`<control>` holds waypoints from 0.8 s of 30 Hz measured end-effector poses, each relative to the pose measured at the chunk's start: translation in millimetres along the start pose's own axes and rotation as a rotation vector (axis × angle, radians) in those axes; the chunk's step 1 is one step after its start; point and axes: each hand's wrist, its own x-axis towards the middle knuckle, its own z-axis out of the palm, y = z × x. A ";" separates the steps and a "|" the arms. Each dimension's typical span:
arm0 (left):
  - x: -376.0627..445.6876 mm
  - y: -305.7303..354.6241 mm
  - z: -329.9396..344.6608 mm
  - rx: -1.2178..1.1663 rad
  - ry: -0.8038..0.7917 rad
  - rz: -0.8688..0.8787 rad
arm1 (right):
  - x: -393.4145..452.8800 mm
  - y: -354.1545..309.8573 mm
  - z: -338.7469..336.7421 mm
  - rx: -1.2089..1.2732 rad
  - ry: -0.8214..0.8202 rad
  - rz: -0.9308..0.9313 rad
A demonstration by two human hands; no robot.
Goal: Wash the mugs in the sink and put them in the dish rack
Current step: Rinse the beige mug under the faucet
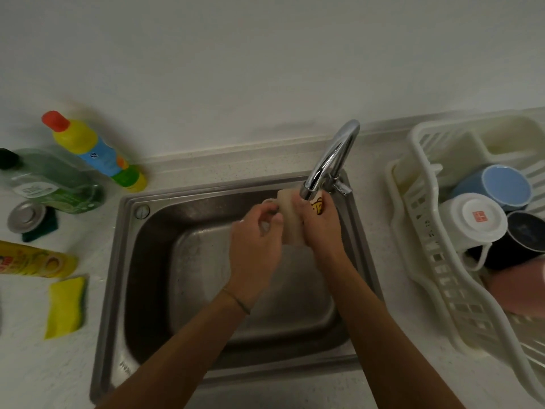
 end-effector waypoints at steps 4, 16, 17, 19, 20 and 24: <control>-1.4 10.3 4.7 -0.195 -0.098 -0.185 | -2.8 -1.2 -0.1 -0.044 -0.002 -0.130; 13.3 33.1 19.9 -0.587 -0.174 -0.499 | -10.5 -10.8 10.0 -0.155 0.047 -0.185; 13.2 29.2 22.6 -0.582 -0.167 -0.495 | -8.7 -13.2 8.6 -0.146 0.039 -0.157; 12.8 23.7 27.0 -0.595 -0.129 -0.500 | -8.0 -16.6 9.9 -0.165 0.020 -0.088; 13.1 23.8 27.5 -0.605 -0.100 -0.508 | -9.5 -16.9 14.2 -0.216 0.029 -0.089; 14.6 17.3 25.5 -0.712 -0.064 -0.499 | -24.3 -10.8 31.8 -0.549 0.120 -0.236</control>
